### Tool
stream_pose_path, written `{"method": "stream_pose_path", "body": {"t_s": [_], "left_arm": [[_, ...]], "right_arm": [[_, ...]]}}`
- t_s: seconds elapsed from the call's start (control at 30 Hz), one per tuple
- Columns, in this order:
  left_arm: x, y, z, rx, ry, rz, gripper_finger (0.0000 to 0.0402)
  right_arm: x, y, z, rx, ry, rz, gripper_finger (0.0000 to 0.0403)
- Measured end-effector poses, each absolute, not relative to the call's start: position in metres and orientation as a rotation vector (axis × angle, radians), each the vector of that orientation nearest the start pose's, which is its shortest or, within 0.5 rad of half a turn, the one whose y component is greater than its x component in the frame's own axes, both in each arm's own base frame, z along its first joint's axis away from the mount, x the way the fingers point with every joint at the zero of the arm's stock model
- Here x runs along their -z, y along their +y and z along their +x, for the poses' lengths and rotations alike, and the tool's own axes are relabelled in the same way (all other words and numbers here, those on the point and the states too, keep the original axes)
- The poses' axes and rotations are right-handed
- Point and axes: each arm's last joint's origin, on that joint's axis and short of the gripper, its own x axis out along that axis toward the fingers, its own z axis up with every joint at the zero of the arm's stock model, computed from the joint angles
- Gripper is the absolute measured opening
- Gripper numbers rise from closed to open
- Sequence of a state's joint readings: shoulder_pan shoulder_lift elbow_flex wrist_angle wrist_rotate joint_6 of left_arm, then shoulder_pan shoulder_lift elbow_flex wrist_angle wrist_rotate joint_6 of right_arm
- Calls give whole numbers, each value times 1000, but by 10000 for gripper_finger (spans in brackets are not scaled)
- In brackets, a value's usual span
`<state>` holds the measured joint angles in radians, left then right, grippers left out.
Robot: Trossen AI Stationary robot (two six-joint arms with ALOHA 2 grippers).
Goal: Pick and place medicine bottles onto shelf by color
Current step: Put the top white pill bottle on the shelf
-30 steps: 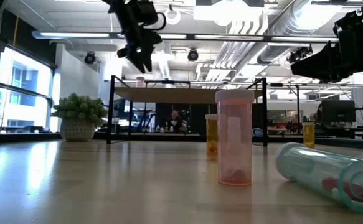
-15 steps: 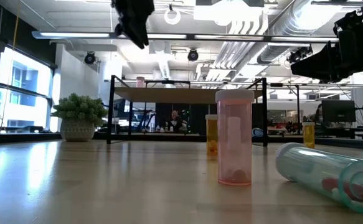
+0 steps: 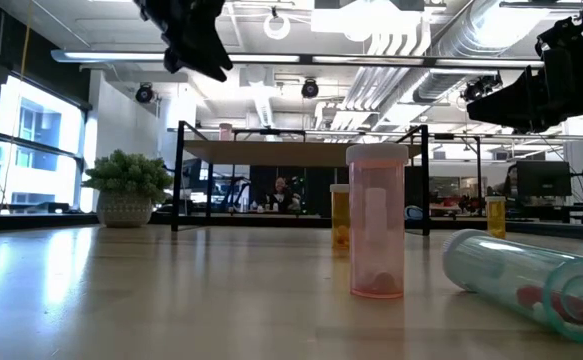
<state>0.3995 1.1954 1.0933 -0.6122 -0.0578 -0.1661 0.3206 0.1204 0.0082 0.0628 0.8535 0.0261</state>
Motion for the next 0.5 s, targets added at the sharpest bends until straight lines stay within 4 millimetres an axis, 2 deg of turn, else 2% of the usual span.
{"method": "stream_pose_path", "body": {"t_s": [0.33, 0.5], "left_arm": [[-265, 52, 232, -412, 650, -317, 170], [-246, 32, 234, -385, 637, -319, 170]], "right_arm": [[-163, 9, 97, 533, 34, -2, 184], [-163, 9, 97, 533, 32, 0, 184]]}}
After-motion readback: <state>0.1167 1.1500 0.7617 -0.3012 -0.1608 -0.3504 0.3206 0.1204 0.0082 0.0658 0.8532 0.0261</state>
